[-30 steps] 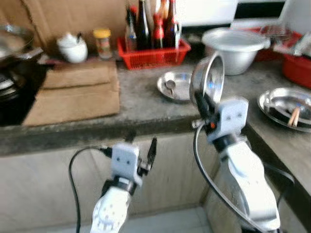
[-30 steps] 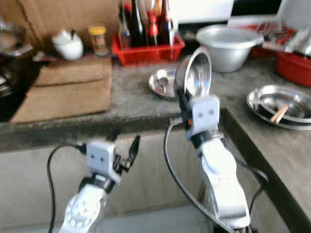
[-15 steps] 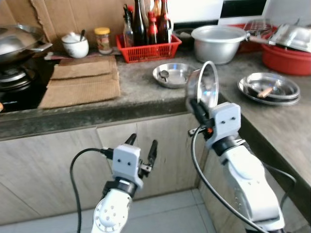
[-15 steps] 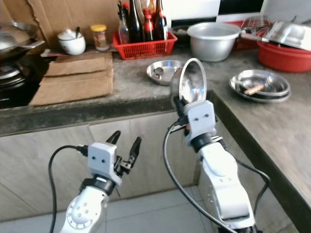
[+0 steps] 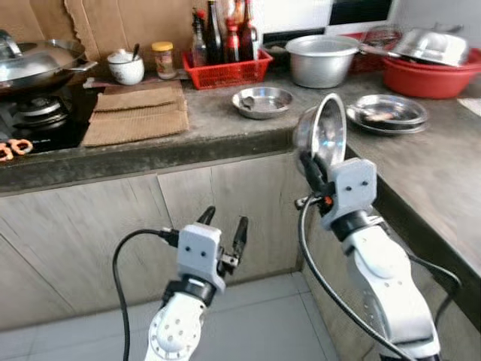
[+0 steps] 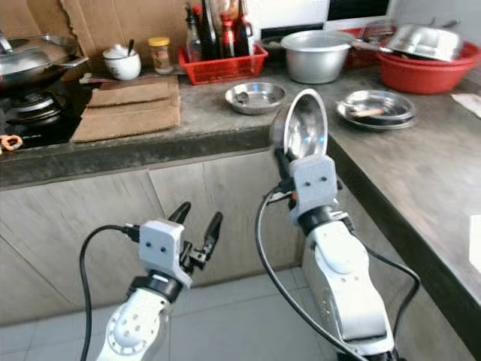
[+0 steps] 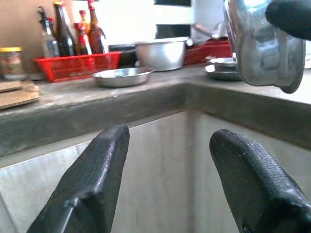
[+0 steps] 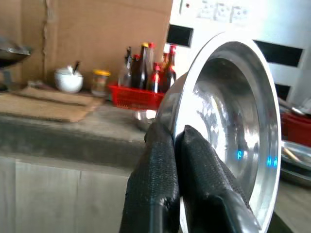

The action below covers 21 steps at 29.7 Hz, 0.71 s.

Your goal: Kitchen organization

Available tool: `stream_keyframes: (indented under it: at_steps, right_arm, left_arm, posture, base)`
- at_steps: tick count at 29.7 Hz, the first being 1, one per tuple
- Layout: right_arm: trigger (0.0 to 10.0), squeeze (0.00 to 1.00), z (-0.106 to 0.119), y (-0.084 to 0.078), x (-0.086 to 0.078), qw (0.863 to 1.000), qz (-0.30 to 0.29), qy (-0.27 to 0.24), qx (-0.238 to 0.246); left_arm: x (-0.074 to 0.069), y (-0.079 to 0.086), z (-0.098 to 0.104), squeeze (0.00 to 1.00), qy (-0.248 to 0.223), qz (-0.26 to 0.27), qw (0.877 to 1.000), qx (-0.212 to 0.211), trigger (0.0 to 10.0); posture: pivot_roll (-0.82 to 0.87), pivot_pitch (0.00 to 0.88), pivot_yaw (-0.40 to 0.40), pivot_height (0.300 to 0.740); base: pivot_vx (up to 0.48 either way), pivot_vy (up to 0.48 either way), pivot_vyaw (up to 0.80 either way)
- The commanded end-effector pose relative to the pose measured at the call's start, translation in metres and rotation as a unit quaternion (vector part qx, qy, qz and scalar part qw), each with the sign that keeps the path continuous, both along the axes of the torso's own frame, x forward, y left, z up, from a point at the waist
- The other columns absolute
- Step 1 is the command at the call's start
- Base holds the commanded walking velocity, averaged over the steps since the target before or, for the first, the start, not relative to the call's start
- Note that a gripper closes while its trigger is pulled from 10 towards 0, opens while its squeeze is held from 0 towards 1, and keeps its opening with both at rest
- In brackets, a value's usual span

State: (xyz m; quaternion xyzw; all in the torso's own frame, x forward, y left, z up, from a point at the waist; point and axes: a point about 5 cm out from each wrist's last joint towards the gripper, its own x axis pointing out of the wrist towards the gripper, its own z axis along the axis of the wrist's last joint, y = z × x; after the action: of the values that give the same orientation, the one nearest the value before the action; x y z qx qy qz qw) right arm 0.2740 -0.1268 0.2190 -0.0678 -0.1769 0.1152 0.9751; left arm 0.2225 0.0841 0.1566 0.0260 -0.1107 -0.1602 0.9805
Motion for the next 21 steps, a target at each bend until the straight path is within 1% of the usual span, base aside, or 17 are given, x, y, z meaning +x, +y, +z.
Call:
stream_keyframes:
  at_steps: [1, 2, 3, 4, 5, 15, 17, 21]
  right_arm:
    - [0.0, 0.0, 0.0084, 0.0055, -0.0018, 1.0, 0.009, -0.019, 0.001]
    - [0.0, 0.0, 0.0086, 0.0053, -0.0016, 1.0, 0.007, -0.019, 0.001]
    - [9.1, 0.0, 0.0089, 0.0052, -0.0013, 1.0, 0.005, -0.02, 0.0]
    - [9.1, 0.0, 0.0089, 0.0052, -0.0013, 1.0, 0.005, -0.02, 0.0]
    - [10.0, 0.0, 0.0091, 0.0053, -0.0008, 1.0, 0.003, -0.02, -0.001]
    - [10.0, 0.0, 0.0055, 0.0061, 0.0, 1.0, 0.003, -0.007, 0.0]
    - [10.0, 0.0, 0.0054, 0.0059, 0.0, 1.0, 0.002, -0.006, 0.0]
    - [10.0, 0.0, 0.0048, 0.0054, -0.0001, 1.0, 0.0, -0.005, 0.001]
  left_arm:
    - [-0.001, 0.0038, -0.0002, 0.0, -0.002, 0.006, 1.0, 0.006, 10.0]
    - [-0.0006, 0.0041, -0.0001, 0.0, -0.002, 0.007, 1.0, 0.007, 10.0]
    - [-0.0003, 0.0043, 0.0002, 0.0, -0.001, 0.007, 1.0, 0.006, 10.0]
    - [-0.0003, 0.0043, 0.0002, 0.0, -0.001, 0.007, 1.0, 0.006, 10.0]
    - [0.0, 0.0046, 0.0006, 0.0, -0.001, 0.009, 1.0, 0.004, 10.0]
    - [0.0008, 0.0046, 0.0003, 0.0, 0.001, 0.008, 1.0, 0.006, 10.0]
    - [0.0008, 0.0049, 0.0006, 0.0, 0.0, 0.009, 1.0, 0.006, 10.0]
    - [0.0007, 0.0054, 0.0, 0.0, -0.002, 0.011, 1.0, 0.01, 10.0]
  posture:
    - [0.04, 0.063, -0.017, 0.74]
    - [0.04, 0.062, -0.019, 0.74]
    - [0.04, 0.063, -0.019, 0.74]
    - [0.04, 0.063, -0.019, 0.74]
    - [0.04, 0.062, -0.018, 0.74]
    - [0.04, 0.06, -0.017, 0.74]
    - [0.04, 0.058, -0.019, 0.74]
    - [0.04, 0.053, -0.015, 0.74]
  base:
    - [-0.262, 0.0, 0.0]
    - [-0.251, 0.0, 0.0]
    - [0.0, 0.0, 0.0]
    - [0.0, 0.0, 0.0]
    - [0.0, 0.0, 0.0]
    - [0.0, 0.0, 0.0]
    - [0.0, 0.0, -0.61]
    - [0.0, 0.3, -0.8]
